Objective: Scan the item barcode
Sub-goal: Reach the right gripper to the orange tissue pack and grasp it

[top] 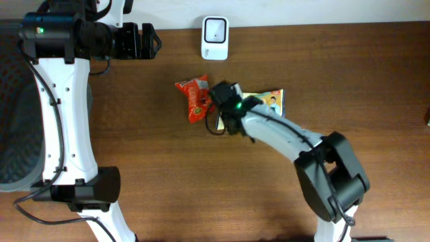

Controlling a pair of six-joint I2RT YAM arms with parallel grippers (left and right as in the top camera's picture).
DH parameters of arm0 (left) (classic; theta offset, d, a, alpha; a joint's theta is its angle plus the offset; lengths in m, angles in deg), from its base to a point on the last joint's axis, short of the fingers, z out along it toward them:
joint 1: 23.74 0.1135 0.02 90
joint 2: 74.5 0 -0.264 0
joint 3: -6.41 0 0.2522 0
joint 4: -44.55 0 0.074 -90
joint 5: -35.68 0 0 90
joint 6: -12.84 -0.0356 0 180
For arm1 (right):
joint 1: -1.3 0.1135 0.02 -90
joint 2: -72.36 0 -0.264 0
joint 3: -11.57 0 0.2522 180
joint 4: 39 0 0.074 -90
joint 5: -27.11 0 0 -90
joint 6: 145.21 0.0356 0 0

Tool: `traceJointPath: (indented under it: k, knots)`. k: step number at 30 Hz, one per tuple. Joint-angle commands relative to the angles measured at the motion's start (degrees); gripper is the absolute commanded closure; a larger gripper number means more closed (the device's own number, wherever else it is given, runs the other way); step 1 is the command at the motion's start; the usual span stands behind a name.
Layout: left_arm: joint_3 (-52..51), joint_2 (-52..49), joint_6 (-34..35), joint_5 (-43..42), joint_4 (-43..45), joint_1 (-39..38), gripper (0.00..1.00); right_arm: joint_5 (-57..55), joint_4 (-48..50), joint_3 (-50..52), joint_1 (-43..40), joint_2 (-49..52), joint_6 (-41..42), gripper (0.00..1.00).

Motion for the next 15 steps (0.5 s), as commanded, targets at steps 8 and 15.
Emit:
traceJointPath:
  k: [8, 15]
  knots:
    - [0.35, 0.61, -1.11, -0.35, 0.13, 0.15, 0.01, 70.51, -7.26, -11.28, -25.79, 2.67, -2.36, 0.96]
    - [0.35, 0.61, -1.11, -0.35, 0.13, 0.15, 0.01, 81.07, -0.94, 2.4, -39.56, 9.27, -2.25, 0.75]
